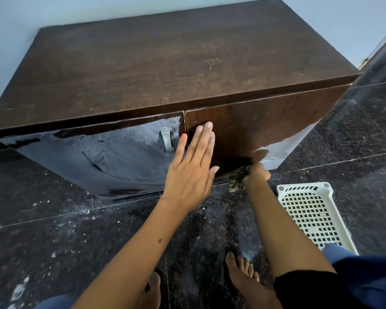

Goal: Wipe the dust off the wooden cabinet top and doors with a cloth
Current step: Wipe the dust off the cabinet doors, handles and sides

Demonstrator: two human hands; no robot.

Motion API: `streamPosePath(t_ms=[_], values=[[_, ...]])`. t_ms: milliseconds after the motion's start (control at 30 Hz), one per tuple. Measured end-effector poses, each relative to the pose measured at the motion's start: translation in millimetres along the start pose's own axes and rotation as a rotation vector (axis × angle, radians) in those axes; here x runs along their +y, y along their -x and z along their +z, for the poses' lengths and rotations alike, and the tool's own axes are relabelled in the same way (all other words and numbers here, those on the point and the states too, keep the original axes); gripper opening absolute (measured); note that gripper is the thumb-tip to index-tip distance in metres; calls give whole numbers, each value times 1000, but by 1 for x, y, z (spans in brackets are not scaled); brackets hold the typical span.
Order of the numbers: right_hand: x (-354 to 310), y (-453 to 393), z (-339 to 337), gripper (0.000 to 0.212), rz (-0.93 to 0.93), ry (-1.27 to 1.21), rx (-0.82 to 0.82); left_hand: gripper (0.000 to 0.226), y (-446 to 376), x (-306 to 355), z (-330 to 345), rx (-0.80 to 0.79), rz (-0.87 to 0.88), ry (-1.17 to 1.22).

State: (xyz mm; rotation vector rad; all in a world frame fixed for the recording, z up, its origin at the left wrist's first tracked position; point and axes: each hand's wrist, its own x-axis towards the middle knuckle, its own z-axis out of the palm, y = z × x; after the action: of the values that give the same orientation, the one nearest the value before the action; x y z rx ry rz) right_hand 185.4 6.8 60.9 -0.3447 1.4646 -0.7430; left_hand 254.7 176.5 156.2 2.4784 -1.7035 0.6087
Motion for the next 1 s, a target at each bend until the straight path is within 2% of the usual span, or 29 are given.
streamPosePath(t_ms=[133, 167, 267, 333, 400, 500, 567, 633, 767, 800, 867, 933, 1000], values=[[-33, 11, 3, 37, -258, -64, 170, 62, -3, 5, 4, 12, -14, -23], [-32, 19, 9, 40, -360, -7, 193, 63, -3, 7, 6, 11, -19, -21], [1, 51, 21, 47, -729, 134, 135, 63, -5, 9, 9, 9, -28, -13], [29, 59, 20, 49, -845, 184, 85, 62, -6, 8, 9, 21, -29, -14], [37, 49, 16, 51, -756, 261, 73, 61, -6, 6, 9, 30, -22, -13], [18, 16, 2, 46, -397, 293, 122, 60, -5, 5, 9, 37, -11, -10], [-5, 5, -2, 40, -353, 268, 178, 60, -5, 5, 10, 36, -8, -7], [-21, 9, 3, 46, -492, 241, 219, 61, -5, 5, 11, 33, -10, -5], [-9, 32, 18, 51, -940, 177, 203, 61, -4, 5, 15, 42, -18, -11], [-2, 36, 17, 50, -1016, 180, 185, 61, -4, 5, 16, 50, -18, -12], [5, 28, 16, 50, -1043, 242, 190, 60, -5, 6, 16, 65, -19, -5], [10, 2, 11, 54, -884, 358, 176, 60, -5, 7, 16, 70, -22, 2], [24, -26, -3, 54, -543, 423, 117, 59, -5, 8, 17, 72, -27, 1]])
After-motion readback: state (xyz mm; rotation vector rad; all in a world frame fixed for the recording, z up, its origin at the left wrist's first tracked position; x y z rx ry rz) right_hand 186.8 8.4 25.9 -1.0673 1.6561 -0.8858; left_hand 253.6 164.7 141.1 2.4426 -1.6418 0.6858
